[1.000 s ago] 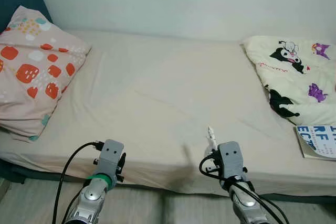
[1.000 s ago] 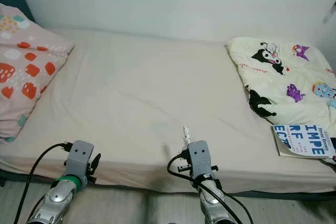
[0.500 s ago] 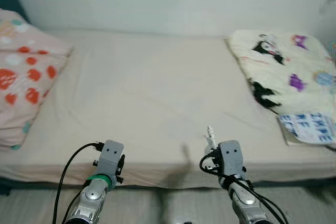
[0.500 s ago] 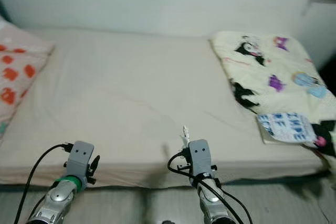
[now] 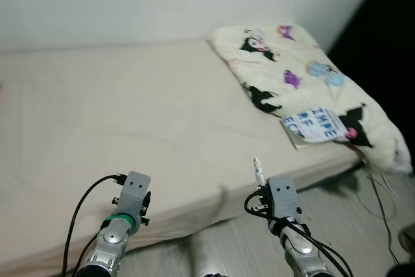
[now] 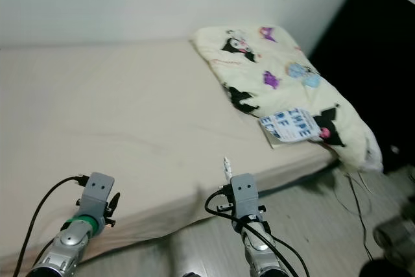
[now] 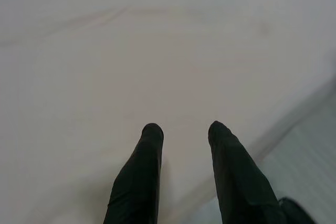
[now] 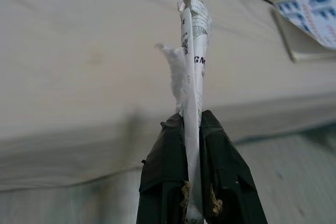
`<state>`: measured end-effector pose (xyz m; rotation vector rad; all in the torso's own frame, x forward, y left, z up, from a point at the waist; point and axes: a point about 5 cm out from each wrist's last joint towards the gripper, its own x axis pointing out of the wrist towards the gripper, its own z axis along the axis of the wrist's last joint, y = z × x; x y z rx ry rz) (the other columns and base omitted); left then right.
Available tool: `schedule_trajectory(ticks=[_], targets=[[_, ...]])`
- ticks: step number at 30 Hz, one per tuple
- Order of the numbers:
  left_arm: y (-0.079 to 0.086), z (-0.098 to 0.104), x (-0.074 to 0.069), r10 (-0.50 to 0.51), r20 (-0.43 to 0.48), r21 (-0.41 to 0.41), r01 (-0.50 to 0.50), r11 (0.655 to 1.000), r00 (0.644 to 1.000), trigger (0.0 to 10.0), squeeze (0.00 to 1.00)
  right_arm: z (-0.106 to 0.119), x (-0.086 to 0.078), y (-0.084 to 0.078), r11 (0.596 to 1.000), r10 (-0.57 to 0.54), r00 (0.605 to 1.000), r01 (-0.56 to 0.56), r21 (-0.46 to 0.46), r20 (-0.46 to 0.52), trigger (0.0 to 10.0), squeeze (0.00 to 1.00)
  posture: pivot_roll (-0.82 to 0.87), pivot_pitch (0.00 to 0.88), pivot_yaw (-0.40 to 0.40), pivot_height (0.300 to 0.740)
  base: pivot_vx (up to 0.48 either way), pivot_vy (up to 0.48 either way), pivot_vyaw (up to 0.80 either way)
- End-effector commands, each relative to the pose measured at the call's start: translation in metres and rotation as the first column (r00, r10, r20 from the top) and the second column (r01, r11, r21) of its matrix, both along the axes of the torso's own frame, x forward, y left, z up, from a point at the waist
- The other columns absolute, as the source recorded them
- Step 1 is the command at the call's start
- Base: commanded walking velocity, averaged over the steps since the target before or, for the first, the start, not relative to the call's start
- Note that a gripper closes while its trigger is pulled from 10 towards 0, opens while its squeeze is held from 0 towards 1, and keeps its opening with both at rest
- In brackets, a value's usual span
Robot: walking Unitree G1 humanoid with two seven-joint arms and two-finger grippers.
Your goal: Clean up the room
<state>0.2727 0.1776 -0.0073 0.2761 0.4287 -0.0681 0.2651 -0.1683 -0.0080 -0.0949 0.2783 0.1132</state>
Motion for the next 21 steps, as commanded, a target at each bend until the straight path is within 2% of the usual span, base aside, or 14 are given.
schedule_trajectory(ticks=[1,21], targets=[[-0.0002,-0.0081,-0.0073,-0.001,-0.04,0.005,0.001,1.0,0.999,10.0,0.0,-0.0032,-0.0025,-0.0015,1.0,-0.002,1.0,0.002,-0.002,-0.021,10.0,0.0,0.04,0.0,-0.016,0.713,0.0,0.0,-0.69],[-0.0026,-0.0066,-0.0046,-0.013,-0.032,0.007,0.013,1.0,0.999,10.0,0.0,-0.0029,-0.0015,-0.0009,1.0,0.006,1.0,-0.006,-0.007,-0.022,10.0,0.0,0.04,0.0,-0.015,0.713,0.0,0.0,-0.69]])
